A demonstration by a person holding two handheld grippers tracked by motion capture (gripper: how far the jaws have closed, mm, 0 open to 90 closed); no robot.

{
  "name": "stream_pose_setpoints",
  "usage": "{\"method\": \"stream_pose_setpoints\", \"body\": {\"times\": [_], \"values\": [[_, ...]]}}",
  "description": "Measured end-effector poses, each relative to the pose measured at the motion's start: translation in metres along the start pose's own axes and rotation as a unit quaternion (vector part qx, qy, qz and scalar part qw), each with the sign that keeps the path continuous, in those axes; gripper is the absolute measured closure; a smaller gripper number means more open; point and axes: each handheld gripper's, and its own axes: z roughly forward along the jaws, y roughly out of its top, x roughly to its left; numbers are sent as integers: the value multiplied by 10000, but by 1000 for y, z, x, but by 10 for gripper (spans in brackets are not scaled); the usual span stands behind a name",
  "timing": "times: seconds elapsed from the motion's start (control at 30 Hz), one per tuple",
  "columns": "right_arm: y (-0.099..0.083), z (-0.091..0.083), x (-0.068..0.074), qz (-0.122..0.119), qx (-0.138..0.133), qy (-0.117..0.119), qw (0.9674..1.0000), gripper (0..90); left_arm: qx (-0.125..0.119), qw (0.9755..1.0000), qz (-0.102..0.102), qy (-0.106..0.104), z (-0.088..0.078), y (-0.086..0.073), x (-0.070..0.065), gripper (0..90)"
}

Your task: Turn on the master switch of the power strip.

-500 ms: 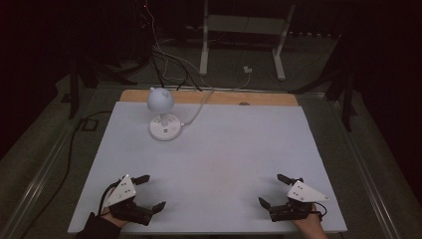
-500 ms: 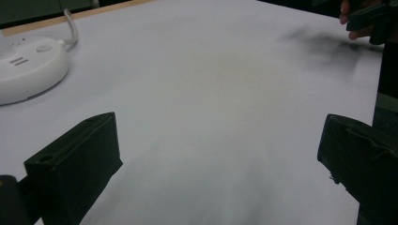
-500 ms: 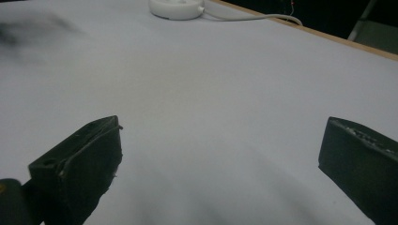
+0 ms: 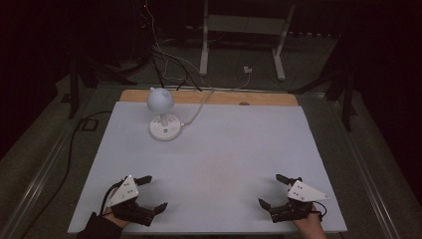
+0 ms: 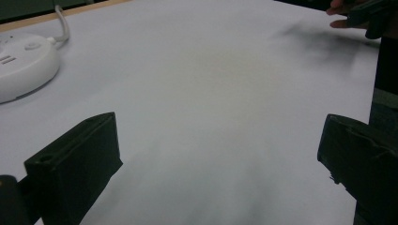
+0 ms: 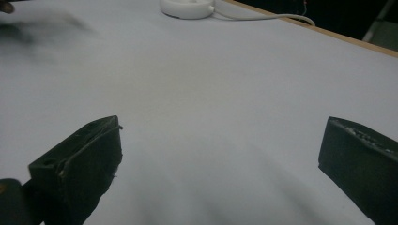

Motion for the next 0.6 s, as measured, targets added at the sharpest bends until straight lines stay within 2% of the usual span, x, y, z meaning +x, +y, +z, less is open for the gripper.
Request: {"method": "stream_pose_setpoints", "body": {"times": [0.07, 0.1, 0.17, 0.2, 0.4, 0.6], "values": [[0, 1, 2, -18, -1, -63, 10000, 0, 4, 10000, 0, 3, 0, 0, 0, 2], [0, 2, 0, 62, 152, 67, 9998, 0, 8, 10000, -6, 13, 1, 0, 0, 2], [2, 7, -4, 400, 518, 461, 9968, 0, 13, 10000, -23, 4, 2, 1, 0, 2], [1, 7, -4, 468, 484, 489, 9965, 0, 13, 10000, -23, 4, 2, 1, 0, 2], [4, 4, 1, 278, 375, 248, 9986, 0, 68, 9999, -22, -88, 5, 4, -1, 2], [6, 1, 0, 334, 225, 173, 9990, 0, 101, 9997, -5, -204, 9, 10, -1, 2]]}}
